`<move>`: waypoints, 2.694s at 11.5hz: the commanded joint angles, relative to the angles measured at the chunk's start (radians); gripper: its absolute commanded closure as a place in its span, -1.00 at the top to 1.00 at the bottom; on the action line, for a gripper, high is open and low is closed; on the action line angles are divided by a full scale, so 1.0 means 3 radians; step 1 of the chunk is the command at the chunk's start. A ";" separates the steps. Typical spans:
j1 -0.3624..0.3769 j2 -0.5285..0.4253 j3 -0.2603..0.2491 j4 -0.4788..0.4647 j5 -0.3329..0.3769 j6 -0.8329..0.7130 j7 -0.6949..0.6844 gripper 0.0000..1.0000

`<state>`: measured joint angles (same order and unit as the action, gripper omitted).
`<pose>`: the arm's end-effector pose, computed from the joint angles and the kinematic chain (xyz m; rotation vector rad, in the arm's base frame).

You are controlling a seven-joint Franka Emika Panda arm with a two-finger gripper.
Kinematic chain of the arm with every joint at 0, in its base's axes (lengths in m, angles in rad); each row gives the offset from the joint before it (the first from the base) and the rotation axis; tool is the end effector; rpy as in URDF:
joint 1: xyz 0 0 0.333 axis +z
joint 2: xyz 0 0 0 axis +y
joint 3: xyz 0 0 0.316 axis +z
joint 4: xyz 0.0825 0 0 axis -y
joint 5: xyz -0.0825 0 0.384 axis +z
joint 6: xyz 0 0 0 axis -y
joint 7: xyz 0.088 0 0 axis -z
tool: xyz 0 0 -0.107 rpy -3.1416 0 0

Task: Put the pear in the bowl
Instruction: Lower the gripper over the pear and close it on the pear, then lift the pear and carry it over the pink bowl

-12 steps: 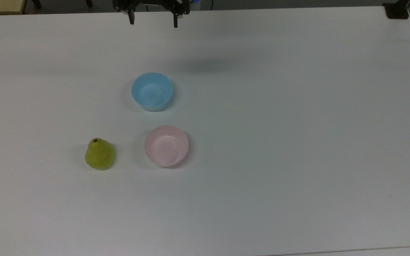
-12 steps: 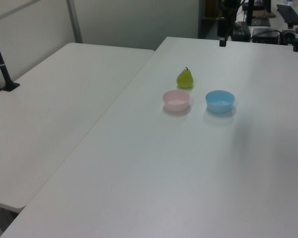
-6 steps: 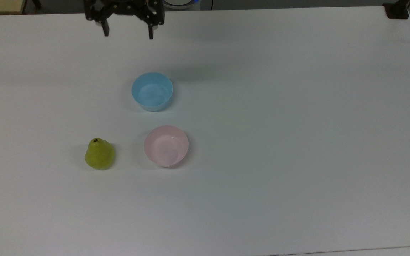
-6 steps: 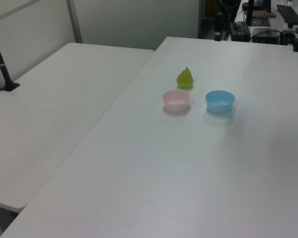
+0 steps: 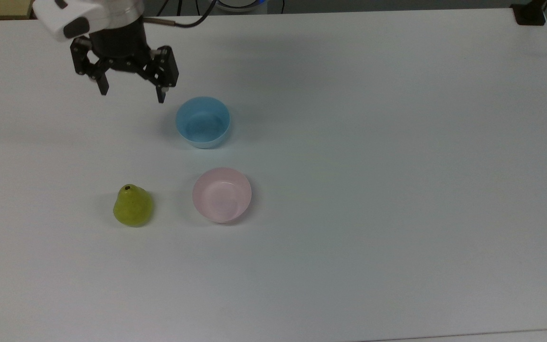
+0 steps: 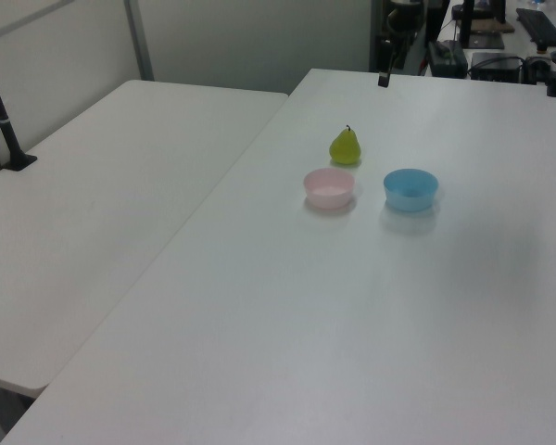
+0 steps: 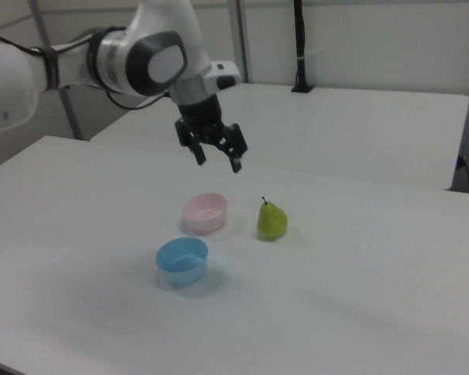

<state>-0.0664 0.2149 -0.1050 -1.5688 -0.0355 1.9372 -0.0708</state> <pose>0.6350 -0.1063 0.5321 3.0561 -0.1320 0.2248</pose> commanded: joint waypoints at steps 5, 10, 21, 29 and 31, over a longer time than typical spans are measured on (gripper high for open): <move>-0.0137 0.0653 -0.0008 0.0070 0.0123 0.0930 -0.0035 1.00; -0.0183 0.1016 -0.0008 0.0065 0.0123 0.1483 -0.0030 1.00; -0.0147 0.1406 0.0002 0.0044 0.0083 0.2118 0.0052 0.01; -0.0203 0.0712 0.0002 -0.0216 0.0098 0.1629 0.0057 -0.23; -0.0183 0.0471 0.0002 -0.0232 0.0098 0.1215 0.0062 -0.23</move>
<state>-0.1322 0.4801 -0.1036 -1.5683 -0.0210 2.4189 -0.0622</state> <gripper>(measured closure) 0.282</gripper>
